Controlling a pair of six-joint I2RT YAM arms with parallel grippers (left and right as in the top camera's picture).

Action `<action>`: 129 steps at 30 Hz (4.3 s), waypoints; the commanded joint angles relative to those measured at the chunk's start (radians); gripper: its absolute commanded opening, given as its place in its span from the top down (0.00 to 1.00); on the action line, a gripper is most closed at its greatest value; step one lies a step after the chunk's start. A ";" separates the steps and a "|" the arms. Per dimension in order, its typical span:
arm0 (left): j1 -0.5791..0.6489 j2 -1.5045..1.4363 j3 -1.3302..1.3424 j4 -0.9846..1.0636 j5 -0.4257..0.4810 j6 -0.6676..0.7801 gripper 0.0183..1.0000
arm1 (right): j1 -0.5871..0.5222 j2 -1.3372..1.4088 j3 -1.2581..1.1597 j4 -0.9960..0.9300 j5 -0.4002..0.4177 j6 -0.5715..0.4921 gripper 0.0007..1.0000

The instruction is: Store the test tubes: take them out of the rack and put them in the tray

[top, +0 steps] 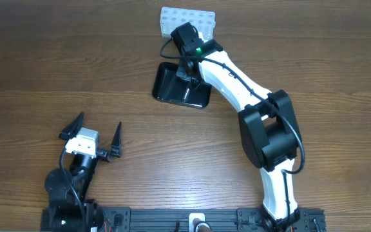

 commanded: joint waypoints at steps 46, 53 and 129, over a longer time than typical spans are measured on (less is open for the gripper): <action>-0.003 -0.007 -0.005 -0.001 0.010 0.014 0.00 | -0.335 -1.323 -1.090 0.724 0.217 -0.672 0.01; -0.003 -0.007 -0.005 -0.001 0.010 0.014 0.00 | -0.336 -1.572 -1.394 0.801 0.219 -0.718 0.01; -0.003 -0.008 -0.005 -0.001 0.010 0.014 0.00 | -0.509 -2.171 -1.712 0.735 0.000 -0.753 0.01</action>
